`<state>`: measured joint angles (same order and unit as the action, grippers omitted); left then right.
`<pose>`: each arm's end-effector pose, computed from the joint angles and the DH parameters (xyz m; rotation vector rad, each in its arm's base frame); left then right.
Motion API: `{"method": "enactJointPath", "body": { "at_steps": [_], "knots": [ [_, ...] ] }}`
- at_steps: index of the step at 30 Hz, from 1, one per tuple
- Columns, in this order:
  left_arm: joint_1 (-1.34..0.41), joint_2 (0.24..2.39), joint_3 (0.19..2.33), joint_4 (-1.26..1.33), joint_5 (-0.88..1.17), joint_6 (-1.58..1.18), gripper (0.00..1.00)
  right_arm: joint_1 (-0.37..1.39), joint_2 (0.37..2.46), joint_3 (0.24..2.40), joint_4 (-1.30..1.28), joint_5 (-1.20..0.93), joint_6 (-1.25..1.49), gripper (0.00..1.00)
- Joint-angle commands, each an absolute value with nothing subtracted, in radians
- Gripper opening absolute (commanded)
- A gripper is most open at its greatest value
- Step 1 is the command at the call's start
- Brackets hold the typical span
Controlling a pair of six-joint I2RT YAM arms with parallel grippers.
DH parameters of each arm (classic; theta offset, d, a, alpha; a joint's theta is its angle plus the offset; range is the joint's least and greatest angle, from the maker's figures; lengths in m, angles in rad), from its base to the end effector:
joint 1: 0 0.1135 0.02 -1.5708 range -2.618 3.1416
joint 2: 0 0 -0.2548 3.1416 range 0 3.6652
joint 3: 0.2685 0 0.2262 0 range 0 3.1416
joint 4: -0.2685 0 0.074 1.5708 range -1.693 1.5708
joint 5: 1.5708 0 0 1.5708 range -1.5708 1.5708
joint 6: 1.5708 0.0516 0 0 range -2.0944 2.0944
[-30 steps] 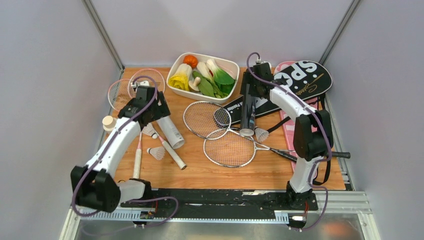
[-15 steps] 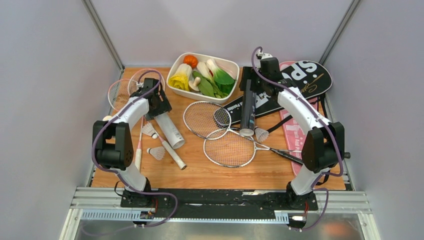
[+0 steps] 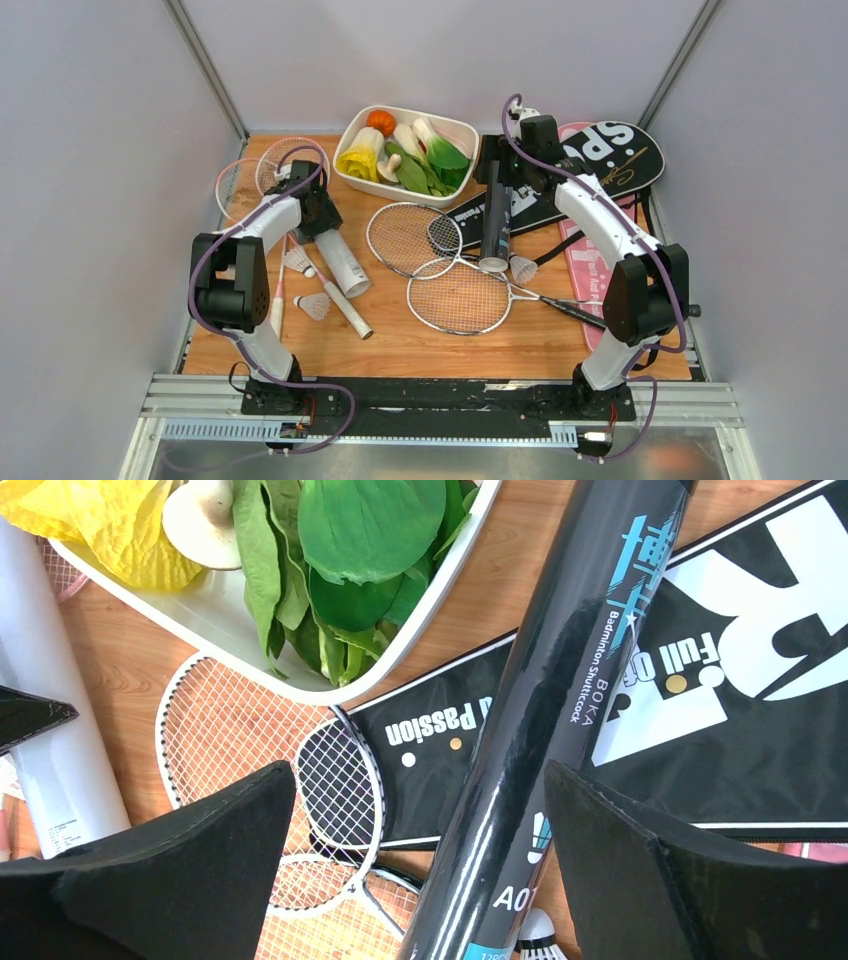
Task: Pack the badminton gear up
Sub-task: Pick up the shuttle tube at the center of the board.
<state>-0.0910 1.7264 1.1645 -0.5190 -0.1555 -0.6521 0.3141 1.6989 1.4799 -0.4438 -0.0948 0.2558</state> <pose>0.3342 -0.0225 0.1895 -0.7774 2.5129 -0.0478 0.3573 0.1212 0.3003 -0.1183 2.2596 0.4133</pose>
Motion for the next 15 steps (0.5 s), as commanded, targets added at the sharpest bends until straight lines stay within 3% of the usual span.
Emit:
{"method": "enactJointPath", "body": {
  "at_steps": [1, 5, 8, 15],
  "knots": [
    [-0.085, 1.731, 1.129, -0.47, -0.136, -0.681, 0.68, 0.319, 1.667, 1.486, -0.401, -0.126, 0.243, 0.96],
    [-0.085, 1.7, 1.104, -0.46, -0.116, -0.7, 0.61, 0.322, 1.641, 1.484, -0.402, -0.134, 0.245, 0.96],
    [-0.084, 1.661, 1.103, -0.466, -0.121, -0.687, 0.45, 0.322, 1.617, 1.475, -0.401, -0.144, 0.25, 0.95],
    [-0.085, 1.482, 1.108, -0.47, -0.023, -0.603, 0.25, 0.34, 1.543, 1.408, -0.36, -0.306, 0.294, 0.95]
  ]
}}
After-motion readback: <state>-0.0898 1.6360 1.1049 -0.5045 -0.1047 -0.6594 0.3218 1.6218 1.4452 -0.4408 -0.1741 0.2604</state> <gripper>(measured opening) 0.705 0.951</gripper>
